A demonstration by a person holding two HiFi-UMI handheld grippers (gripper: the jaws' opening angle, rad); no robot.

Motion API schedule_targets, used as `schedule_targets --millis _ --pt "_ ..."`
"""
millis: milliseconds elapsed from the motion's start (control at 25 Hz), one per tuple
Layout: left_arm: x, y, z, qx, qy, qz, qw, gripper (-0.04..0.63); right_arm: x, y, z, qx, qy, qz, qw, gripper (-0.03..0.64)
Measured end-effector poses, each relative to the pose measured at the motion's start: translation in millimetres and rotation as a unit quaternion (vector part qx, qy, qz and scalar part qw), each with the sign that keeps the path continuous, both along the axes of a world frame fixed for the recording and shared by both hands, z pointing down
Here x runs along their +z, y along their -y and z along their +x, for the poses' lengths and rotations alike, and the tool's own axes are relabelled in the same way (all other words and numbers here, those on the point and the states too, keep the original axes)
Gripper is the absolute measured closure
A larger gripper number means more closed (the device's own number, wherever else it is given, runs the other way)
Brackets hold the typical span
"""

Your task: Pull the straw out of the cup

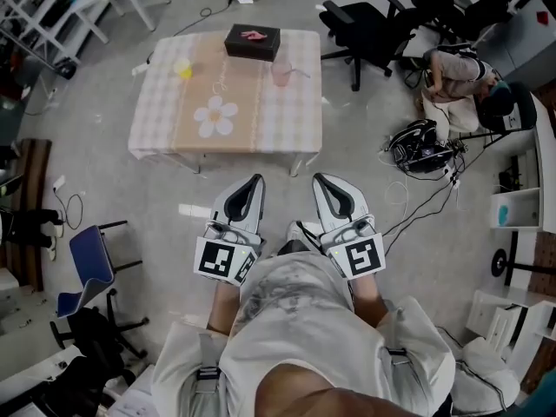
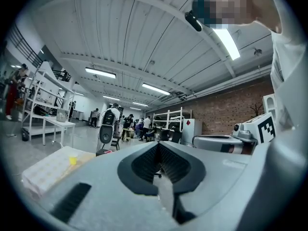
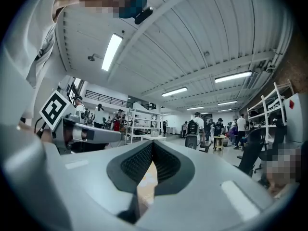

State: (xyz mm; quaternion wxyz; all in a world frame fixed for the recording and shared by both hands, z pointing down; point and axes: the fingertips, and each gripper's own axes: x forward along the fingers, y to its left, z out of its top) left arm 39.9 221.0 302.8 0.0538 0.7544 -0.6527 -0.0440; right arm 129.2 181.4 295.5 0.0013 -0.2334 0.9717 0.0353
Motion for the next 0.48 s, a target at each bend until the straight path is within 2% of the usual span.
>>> schedule_targets --millis 360,480 --pt "-5.4 39.1 -5.8 -0.022 0.003 -0.008 0.9997 0.589 -12.0 45.8 -10.1 -0.015 0.026 0.000 1.000 0.606" --pt "-4.9 49.7 -10.1 -0.023 0.004 -0.013 0.9996 0.589 -3.1 56.0 -14.6 -0.021 0.007 -0.008 1.000 0.606"
